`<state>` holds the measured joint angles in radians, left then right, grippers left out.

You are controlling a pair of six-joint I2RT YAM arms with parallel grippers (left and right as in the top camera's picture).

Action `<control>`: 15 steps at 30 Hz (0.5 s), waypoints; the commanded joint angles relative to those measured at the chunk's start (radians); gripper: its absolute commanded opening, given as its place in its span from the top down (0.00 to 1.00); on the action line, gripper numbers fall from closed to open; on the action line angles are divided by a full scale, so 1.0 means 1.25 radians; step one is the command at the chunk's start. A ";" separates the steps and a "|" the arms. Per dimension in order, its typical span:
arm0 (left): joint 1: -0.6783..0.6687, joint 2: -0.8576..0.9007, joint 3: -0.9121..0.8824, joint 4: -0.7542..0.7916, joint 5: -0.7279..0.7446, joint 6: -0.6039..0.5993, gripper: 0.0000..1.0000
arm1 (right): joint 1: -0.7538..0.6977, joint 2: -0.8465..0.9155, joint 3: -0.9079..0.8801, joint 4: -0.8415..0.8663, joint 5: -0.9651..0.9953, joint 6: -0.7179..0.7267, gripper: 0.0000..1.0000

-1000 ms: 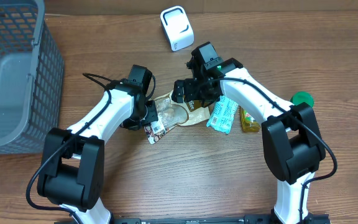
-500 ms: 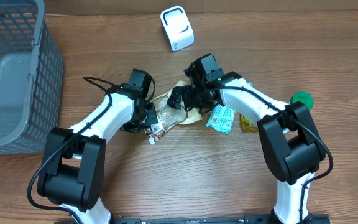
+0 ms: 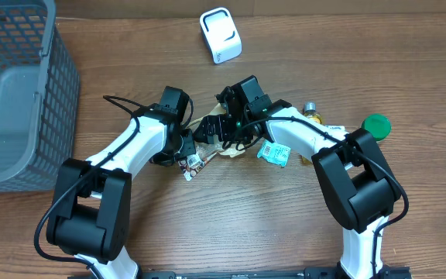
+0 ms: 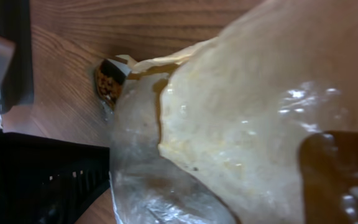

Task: Scan the item barcode

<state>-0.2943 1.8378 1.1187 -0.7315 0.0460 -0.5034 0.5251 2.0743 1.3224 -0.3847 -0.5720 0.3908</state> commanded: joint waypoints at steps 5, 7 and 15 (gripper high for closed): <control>-0.001 0.005 -0.010 0.009 -0.004 -0.013 0.96 | 0.009 0.011 -0.016 0.017 -0.096 0.044 0.16; -0.001 0.005 -0.010 0.009 -0.004 -0.014 0.96 | 0.013 0.011 -0.017 0.029 -0.120 0.044 0.20; -0.001 0.005 -0.010 0.009 -0.004 -0.013 0.96 | 0.038 0.011 -0.017 0.061 -0.108 0.048 0.35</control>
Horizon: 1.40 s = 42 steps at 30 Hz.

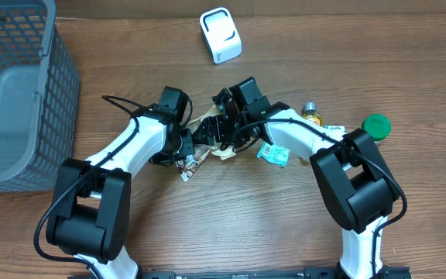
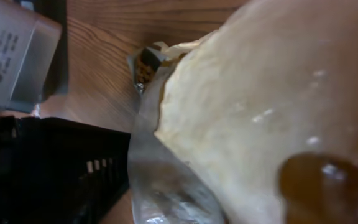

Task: Scan the item barcode

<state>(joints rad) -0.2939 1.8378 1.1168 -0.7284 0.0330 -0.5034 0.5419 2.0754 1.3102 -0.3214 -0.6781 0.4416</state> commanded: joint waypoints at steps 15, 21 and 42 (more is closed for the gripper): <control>-0.001 0.005 -0.009 0.007 0.006 -0.011 0.96 | 0.037 0.010 -0.007 0.016 -0.013 0.027 0.52; -0.001 0.005 -0.009 0.007 0.006 -0.010 0.96 | 0.042 0.010 -0.007 0.017 -0.010 0.023 0.87; 0.146 -0.117 0.175 -0.084 0.002 0.107 0.87 | -0.006 0.009 -0.007 -0.065 -0.019 -0.116 0.93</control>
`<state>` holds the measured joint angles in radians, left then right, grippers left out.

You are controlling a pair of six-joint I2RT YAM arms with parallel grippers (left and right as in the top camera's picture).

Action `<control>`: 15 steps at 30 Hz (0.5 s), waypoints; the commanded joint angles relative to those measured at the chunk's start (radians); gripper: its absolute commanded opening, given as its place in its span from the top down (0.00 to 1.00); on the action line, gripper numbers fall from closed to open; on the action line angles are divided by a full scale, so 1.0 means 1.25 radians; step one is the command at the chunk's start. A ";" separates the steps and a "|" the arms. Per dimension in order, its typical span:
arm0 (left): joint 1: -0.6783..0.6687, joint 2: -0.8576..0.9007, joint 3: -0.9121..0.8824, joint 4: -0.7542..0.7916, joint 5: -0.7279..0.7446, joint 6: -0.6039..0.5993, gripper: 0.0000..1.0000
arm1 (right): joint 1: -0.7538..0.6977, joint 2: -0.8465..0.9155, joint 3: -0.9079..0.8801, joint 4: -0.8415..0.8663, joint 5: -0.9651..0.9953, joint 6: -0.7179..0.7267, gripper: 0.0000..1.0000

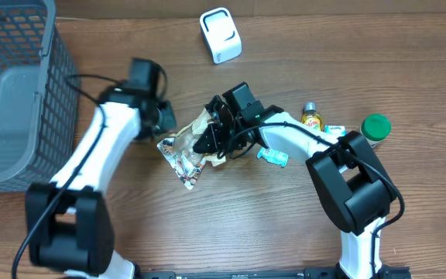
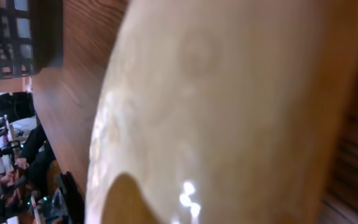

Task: Scan the item barcode

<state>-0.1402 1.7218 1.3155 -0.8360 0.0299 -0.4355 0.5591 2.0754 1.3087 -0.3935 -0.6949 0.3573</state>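
Note:
A crinkled clear snack bag (image 1: 183, 151) with pale contents lies at the table's middle. My right gripper (image 1: 210, 138) is shut on its right end. In the right wrist view the pale bag (image 2: 229, 93) fills the frame, blurred, and hides the fingers. My left gripper (image 1: 161, 118) is up and left of the bag, apart from it; its jaws are too dark to read. The white barcode scanner (image 1: 221, 35) stands at the far edge of the table.
A grey mesh basket (image 1: 14, 93) fills the left side. To the right of the bag are a teal packet (image 1: 273, 156), a small yellow-labelled bottle (image 1: 310, 116) and a green-capped container (image 1: 376, 125).
My left gripper has left the bag and now sits up and left, towards the basket. The bag has shifted left and lies more spread out, still in my right gripper.
Both grippers were at the snack bag near the middle of the table. Then the right gripper had turned the bag a little, with the scanner showing in its wrist view. Now only the right gripper holds the bag and the left arm has drawn away.

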 commanded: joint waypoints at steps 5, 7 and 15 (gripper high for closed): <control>0.082 -0.020 0.016 0.001 -0.064 0.052 0.00 | -0.027 0.009 -0.005 -0.041 -0.003 -0.103 0.93; 0.097 -0.020 0.016 0.000 -0.068 0.052 0.00 | -0.027 0.009 -0.005 -0.044 -0.002 -0.104 0.93; 0.107 -0.020 0.016 0.000 -0.068 0.052 0.01 | -0.027 0.009 -0.005 -0.044 -0.002 -0.105 0.93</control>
